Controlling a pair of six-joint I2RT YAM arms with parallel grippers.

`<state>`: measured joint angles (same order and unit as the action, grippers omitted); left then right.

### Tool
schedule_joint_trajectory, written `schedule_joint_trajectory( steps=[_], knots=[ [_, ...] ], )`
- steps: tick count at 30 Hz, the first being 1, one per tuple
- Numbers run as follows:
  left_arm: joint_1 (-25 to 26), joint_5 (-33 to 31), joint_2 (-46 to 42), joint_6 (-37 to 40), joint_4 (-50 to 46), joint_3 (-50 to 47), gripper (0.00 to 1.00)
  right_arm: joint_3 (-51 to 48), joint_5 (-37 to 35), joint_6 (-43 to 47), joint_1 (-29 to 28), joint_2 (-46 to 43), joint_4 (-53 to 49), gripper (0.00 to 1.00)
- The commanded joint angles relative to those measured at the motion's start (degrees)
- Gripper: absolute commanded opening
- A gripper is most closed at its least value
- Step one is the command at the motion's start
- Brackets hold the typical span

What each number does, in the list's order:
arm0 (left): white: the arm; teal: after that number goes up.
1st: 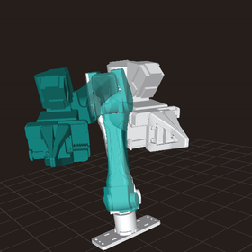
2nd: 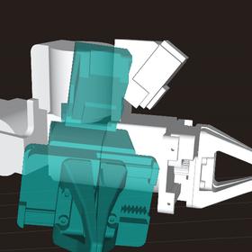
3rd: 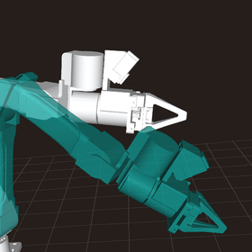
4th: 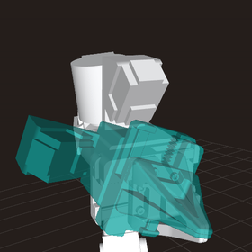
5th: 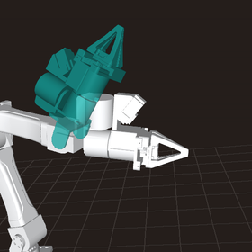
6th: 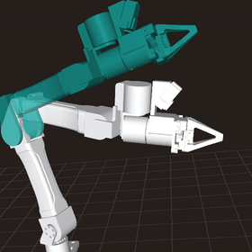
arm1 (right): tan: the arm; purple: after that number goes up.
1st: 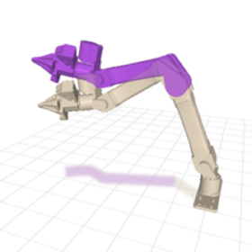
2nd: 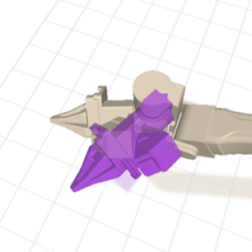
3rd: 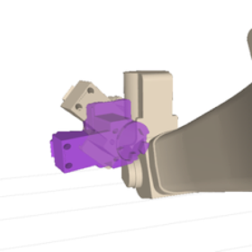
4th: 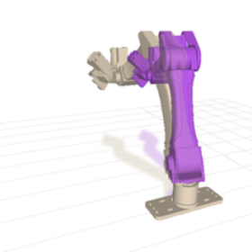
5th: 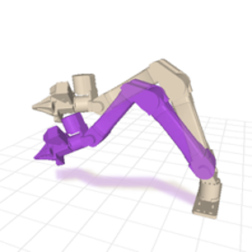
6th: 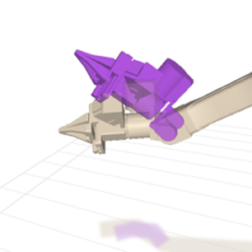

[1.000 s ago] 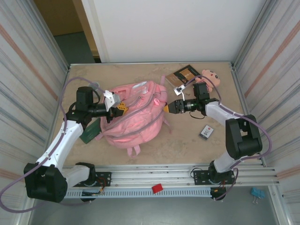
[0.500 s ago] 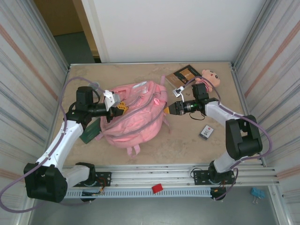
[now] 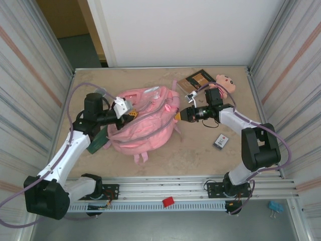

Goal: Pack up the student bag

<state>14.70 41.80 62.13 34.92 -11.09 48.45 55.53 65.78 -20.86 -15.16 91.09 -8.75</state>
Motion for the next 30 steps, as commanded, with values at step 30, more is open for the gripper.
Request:
schedule_joint_trajectory(
  steps=[30],
  knots=[
    [16.3, -37.1, 7.3, -10.5, 23.3, -1.7, 0.0, -2.7, -14.6, -35.8, -20.3, -11.7, 10.6, 0.0]
  ],
)
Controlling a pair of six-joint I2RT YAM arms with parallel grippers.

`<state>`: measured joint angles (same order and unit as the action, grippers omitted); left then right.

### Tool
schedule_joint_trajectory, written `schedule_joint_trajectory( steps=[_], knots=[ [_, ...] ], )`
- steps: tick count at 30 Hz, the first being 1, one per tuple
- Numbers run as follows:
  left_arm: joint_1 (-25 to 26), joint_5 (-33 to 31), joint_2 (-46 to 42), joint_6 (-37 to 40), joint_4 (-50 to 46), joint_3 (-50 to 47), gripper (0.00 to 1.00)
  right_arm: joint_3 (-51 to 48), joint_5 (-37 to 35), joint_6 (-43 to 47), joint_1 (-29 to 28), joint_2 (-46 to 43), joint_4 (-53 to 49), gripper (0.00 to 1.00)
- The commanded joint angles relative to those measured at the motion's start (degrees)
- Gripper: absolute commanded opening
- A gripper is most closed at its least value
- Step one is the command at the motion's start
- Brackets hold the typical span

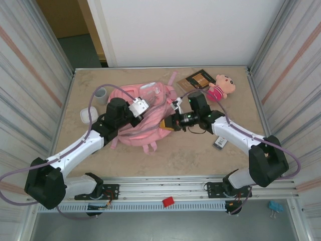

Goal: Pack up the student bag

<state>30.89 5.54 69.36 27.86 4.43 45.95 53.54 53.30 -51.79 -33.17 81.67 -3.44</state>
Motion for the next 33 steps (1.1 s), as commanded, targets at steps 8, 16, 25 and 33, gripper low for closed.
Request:
schedule_joint_trajectory(
  steps=[8, 16, 25, 33],
  knots=[
    [-2.9, 14.2, -1.8, -4.9, 10.2, -0.2, 0.0, -4.7, -7.2, -4.8, 0.3, -11.2, 3.8, 0.42],
    [-8.3, 32.2, -2.9, -5.8, 12.2, -1.0, 0.0, -9.1, -12.8, -7.7, 4.5, -19.8, 0.6, 0.85],
    [-9.4, 41.7, -1.8, -5.6, 11.2, 0.8, 0.0, -9.1, -15.9, -14.3, 2.0, -11.3, 10.2, 0.86],
    [-8.4, 33.7, -1.4, -8.9, 5.9, 3.0, 0.05, -9.6, -19.6, -20.0, -0.1, -7.9, 22.6, 0.29]
  ],
)
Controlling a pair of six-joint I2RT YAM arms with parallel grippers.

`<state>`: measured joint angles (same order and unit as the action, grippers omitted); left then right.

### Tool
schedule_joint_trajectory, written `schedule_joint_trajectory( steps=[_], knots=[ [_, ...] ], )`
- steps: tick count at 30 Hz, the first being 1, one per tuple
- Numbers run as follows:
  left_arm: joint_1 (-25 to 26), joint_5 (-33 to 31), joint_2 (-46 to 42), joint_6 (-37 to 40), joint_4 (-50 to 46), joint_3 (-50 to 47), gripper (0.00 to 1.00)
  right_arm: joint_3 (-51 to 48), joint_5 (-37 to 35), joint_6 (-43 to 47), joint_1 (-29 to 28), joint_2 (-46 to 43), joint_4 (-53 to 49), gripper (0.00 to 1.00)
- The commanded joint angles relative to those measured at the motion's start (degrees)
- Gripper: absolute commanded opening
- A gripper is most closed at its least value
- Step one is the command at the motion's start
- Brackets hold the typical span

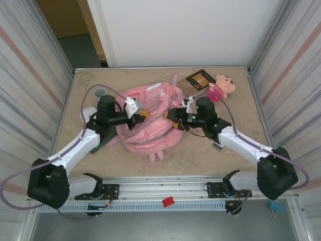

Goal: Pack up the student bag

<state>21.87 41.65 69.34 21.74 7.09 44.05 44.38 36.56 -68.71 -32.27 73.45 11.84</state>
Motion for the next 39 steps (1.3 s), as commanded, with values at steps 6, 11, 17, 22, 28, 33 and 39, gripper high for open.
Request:
schedule_joint_trajectory(
  steps=[6, 11, 17, 22, 28, 33, 39],
  knots=[
    [8.9, -25.6, -7.6, -11.4, -21.5, 13.3, 0.39, -1.0, -12.7, -4.5, -4.3, -1.2, 8.9, 0.04],
    [21.2, -47.6, -14.4, -31.9, -34.0, 14.4, 0.39, -0.3, -20.3, -6.3, -7.3, -1.9, 9.9, 0.02],
    [44.8, -71.0, -11.8, -50.8, -47.9, 18.3, 0.41, 1.8, -22.8, -7.4, -10.0, -1.2, 10.1, 0.02],
    [52.0, -78.4, 0.3, -66.3, -62.7, 28.2, 0.45, 2.5, -24.8, -8.9, -11.5, -1.0, 9.9, 0.02],
    [52.0, -78.3, 8.4, -75.3, -65.8, 33.4, 0.45, 3.0, -26.1, -10.8, -12.6, -1.5, 9.1, 0.02],
    [51.8, -78.4, 10.2, -78.8, -63.3, 32.7, 0.45, 4.3, -25.5, -11.8, -12.8, -1.6, 8.6, 0.02],
    [50.8, -78.3, 12.3, -81.5, -63.2, 32.4, 0.44, 5.0, -24.6, -12.4, -13.2, -2.3, 8.5, 0.02]
  ],
)
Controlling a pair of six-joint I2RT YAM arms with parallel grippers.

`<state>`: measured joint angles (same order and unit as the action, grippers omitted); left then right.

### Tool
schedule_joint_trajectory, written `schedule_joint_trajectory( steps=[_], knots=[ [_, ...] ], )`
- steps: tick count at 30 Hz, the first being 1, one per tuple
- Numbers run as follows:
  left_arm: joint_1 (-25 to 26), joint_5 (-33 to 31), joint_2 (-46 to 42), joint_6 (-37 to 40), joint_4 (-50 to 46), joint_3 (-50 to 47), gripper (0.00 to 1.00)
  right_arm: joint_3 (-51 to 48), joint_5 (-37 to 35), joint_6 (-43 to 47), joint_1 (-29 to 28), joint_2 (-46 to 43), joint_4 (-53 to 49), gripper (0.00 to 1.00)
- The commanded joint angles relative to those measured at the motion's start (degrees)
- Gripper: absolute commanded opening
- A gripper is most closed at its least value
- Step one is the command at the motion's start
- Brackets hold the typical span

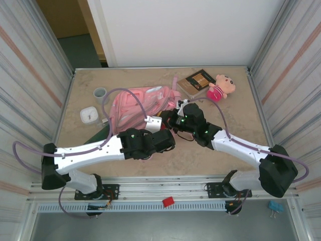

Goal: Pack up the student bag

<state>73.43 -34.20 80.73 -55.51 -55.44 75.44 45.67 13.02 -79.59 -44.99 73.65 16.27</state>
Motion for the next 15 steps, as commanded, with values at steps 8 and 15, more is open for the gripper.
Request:
schedule_joint_trajectory(
  steps=[8, 15],
  knots=[
    [-4.4, -3.3, 3.3, -6.9, 0.4, 0.4, 0.38, 4.0, -1.3, -1.3, -2.4, -3.3, 2.6, 0.01],
    [-5.8, -1.5, 2.0, -6.2, 3.5, -1.1, 0.15, 4.2, -2.3, 0.5, -2.5, -4.9, -0.9, 0.01]
  ],
)
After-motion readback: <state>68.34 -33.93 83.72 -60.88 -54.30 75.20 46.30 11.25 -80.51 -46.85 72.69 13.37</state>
